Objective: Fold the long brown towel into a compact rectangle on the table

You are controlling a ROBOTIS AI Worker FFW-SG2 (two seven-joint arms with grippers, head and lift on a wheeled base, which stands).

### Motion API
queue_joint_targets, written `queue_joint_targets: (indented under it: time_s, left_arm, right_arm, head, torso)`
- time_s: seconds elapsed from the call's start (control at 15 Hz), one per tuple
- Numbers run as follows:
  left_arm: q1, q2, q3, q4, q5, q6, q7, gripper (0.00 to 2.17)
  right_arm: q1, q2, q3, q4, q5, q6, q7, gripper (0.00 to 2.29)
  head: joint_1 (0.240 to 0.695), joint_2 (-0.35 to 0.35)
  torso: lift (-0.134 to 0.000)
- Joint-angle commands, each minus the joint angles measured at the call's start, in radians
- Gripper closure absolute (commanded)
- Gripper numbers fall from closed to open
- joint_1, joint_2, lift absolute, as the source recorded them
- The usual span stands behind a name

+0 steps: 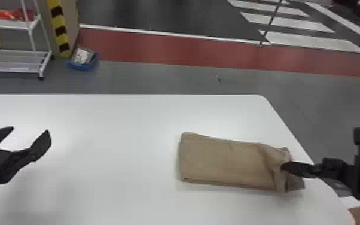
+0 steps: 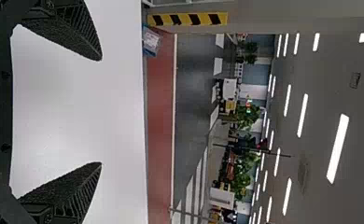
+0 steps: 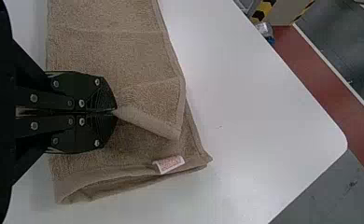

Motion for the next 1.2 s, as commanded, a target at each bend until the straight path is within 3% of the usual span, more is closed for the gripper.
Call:
queue_joint_targets:
  time_s: [0.0, 0.13, 0.33, 0.6, 0.8, 0.87, 0.93, 1.0, 1.13]
  left_arm:
    - [0.000, -0.002, -0.002, -0.006, 0.000, 0.001, 0.000, 0.08]
    - [0.003, -0.002, -0.004, -0.006, 0.000, 0.001, 0.000, 0.08]
    - [0.003, -0.005, -0.013, -0.003, -0.002, 0.001, 0.000, 0.08]
    - [0.006, -0.005, -0.022, -0.003, -0.006, -0.002, 0.003, 0.08]
    - [0.006, -0.005, -0.024, -0.007, -0.009, 0.008, 0.003, 0.08]
    - [0.006, -0.003, -0.024, -0.009, -0.009, 0.011, 0.003, 0.08]
    - [0.006, -0.003, -0.022, -0.009, -0.009, 0.011, 0.003, 0.08]
    - [0.005, -0.003, -0.022, -0.006, -0.009, 0.011, 0.003, 0.08]
    - [-0.001, -0.003, -0.027, 0.000, -0.009, 0.011, 0.003, 0.08]
  right_arm:
    - [-0.003, -0.001, -0.032, -0.085, -0.020, 0.003, 0.007, 1.11]
    - [0.011, -0.038, -0.098, -0.116, -0.067, 0.003, 0.018, 1.11]
    - [0.057, -0.026, -0.084, -0.033, -0.037, -0.014, 0.003, 1.11]
    - [0.035, -0.034, -0.084, -0.010, -0.035, -0.017, -0.002, 1.11]
    - [0.038, -0.021, -0.077, -0.053, -0.040, 0.003, 0.003, 1.11]
    - [0.037, -0.027, -0.110, -0.095, -0.052, 0.003, 0.007, 1.11]
    - [0.045, -0.053, -0.138, -0.099, -0.077, 0.003, 0.010, 1.11]
    - [0.075, -0.060, -0.113, -0.085, -0.058, 0.003, 0.010, 1.11]
    - [0.071, -0.047, -0.100, -0.009, -0.024, -0.060, -0.002, 1.11]
  head:
    - [0.695, -0.236]
    - [0.695, -0.235]
    - [0.695, -0.262]
    - [0.695, -0.288]
    - [0.695, -0.292]
    - [0.695, -0.289]
    - [0.695, -0.286]
    - [0.695, -0.289]
    - [0.695, -0.304]
  torso:
    - [-0.124]
    - [-0.124]
    - [-0.124]
    - [-0.124]
    - [-0.124]
    - [-0.124]
    - [-0.124]
    - [-0.124]
    - [-0.124]
